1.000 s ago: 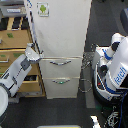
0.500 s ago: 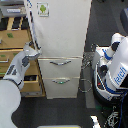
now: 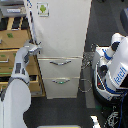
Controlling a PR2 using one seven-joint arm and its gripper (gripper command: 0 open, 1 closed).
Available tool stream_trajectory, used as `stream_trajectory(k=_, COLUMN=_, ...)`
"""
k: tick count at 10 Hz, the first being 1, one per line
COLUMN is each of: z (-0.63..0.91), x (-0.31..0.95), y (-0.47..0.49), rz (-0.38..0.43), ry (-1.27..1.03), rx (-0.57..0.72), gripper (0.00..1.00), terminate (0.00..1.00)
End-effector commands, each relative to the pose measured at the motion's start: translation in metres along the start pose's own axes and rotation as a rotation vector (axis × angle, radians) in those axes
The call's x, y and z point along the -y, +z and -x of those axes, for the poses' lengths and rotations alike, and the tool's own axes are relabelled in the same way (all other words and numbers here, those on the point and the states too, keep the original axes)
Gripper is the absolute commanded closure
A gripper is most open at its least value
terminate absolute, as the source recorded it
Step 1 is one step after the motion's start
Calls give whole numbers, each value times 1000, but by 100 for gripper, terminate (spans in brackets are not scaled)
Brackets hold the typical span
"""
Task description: Opening the fridge
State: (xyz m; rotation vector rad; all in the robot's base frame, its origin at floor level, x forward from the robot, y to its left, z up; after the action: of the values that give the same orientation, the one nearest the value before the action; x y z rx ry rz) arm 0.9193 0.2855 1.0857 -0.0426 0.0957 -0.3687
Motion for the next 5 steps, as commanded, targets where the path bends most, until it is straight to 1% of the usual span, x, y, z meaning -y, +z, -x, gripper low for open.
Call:
stream_trajectory(k=1, z=-9, x=4, y=20, rz=91, ry=46, rx=16, gripper=100, terminate=0)
stream_trajectory(k=5, z=-12, x=18, y=17, rz=114, ry=22, rx=21, gripper=100, terminate=0)
